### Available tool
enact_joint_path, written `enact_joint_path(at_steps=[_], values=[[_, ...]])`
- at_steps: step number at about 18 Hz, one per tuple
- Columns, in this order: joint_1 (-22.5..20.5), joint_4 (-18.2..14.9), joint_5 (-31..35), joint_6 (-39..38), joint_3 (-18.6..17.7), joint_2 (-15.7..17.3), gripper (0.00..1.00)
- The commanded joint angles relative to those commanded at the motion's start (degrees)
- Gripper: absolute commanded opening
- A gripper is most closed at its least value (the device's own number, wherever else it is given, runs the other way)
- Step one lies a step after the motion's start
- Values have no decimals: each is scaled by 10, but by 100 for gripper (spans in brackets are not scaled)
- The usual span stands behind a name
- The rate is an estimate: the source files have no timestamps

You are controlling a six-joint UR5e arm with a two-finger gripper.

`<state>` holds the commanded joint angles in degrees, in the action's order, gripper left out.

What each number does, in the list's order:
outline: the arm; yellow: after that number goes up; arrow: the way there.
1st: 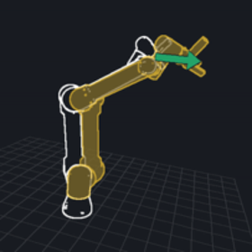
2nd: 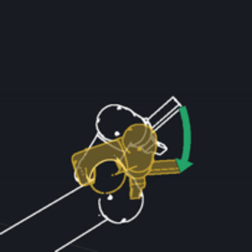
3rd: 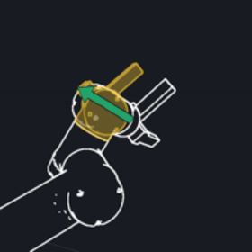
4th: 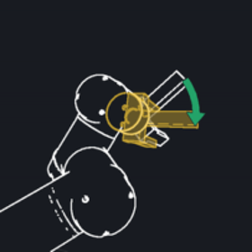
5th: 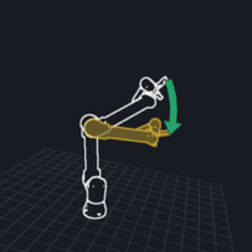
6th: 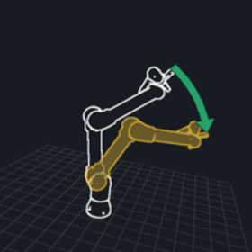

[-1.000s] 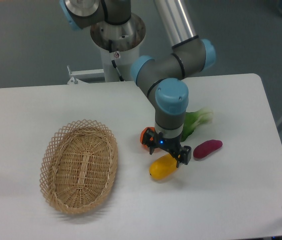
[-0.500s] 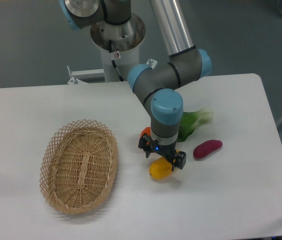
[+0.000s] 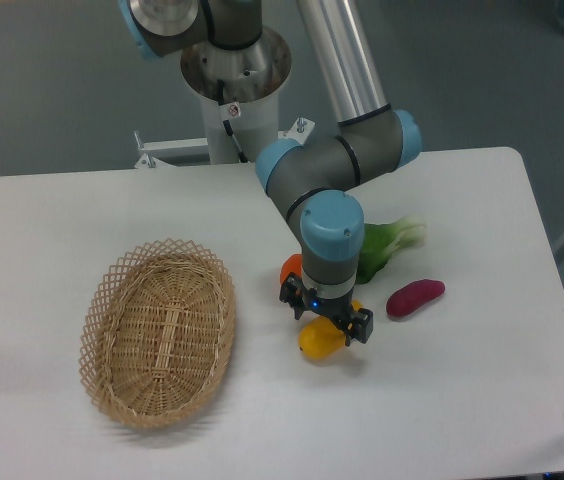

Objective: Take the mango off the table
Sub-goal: 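Lower the gripper around the yellow mango and close it, then lift the grasped yellow mango up off the table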

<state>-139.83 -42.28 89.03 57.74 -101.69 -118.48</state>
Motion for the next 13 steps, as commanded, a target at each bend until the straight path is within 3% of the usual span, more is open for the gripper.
enact_joint_path(at_steps=[4, 7, 13], values=[[0, 0, 0, 1, 3, 4, 54], [-1, 0, -1, 3, 5, 7, 48], [-4, 0, -25, -1, 23, 26, 48]])
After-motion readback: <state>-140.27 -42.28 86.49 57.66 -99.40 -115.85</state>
